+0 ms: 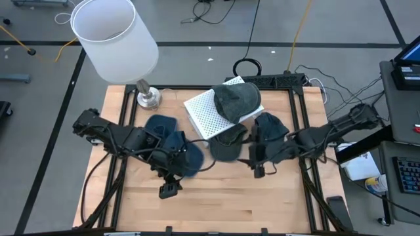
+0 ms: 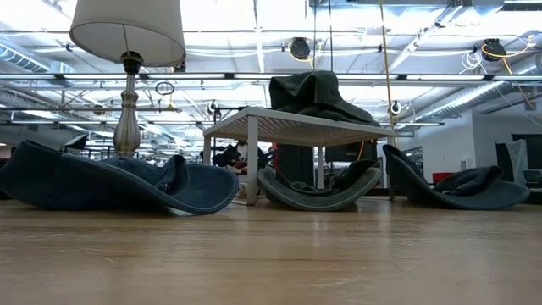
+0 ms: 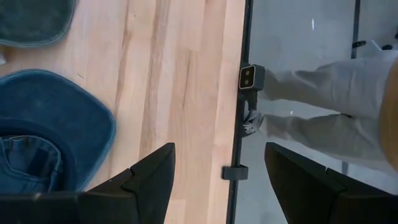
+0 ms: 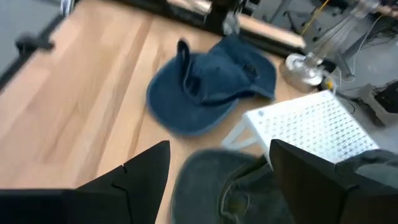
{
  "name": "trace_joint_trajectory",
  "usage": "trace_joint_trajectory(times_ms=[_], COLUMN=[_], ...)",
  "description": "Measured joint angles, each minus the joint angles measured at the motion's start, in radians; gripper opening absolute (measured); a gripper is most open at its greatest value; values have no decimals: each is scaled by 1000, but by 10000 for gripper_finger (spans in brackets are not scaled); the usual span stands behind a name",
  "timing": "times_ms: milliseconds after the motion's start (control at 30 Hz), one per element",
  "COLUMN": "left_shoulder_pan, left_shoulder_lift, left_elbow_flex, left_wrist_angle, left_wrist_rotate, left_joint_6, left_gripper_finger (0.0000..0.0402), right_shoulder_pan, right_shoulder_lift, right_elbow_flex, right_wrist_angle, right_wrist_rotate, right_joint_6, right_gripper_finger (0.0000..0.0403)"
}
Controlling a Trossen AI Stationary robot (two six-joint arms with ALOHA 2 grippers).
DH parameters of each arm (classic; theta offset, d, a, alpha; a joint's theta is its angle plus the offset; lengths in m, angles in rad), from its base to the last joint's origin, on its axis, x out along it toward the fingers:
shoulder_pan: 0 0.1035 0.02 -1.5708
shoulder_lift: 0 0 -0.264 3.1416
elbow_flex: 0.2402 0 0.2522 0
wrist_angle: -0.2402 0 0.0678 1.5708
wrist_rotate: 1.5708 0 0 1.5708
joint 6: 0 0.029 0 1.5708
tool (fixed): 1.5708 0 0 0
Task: Pick & Place hat
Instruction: Stack the green cap on top of the other green caps on the shelf
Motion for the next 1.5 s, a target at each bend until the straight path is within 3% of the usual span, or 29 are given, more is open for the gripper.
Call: trace_joint_trajectory(times_ms=[233,467,733,933,1100,1367,1500], left_shoulder_pan=[-13,-13,-13,-12,-12,-12,-12], left_shoulder_lift=[0,0,0,0,0,0,0], left_elbow_flex=[0,0,0,0,0,0,0], left_wrist_angle=[0,1,1,1,1,1,1], left_wrist_rotate=[-8,-8,-8,-10,-26,-31,-34], left_joint_6=[-11,-15,-18,-18,-33,-42,-42], left_gripper_finger=[253,253,253,253,253,253,253], right_shoulder_pan=[25,24,24,24,24,-26,-88], right_shoulder_lift=[92,183,252,260,261,261,261], right_elbow_flex=[0,-4,-164,-320,-396,-419,-419], right_wrist_angle=[-109,-189,-114,81,199,314,343], right_wrist_rotate=[103,102,98,102,158,150,75], right_joint_6=[-8,-29,-72,-125,-280,-588,-694], right_gripper_finger=[268,269,263,261,258,258,258])
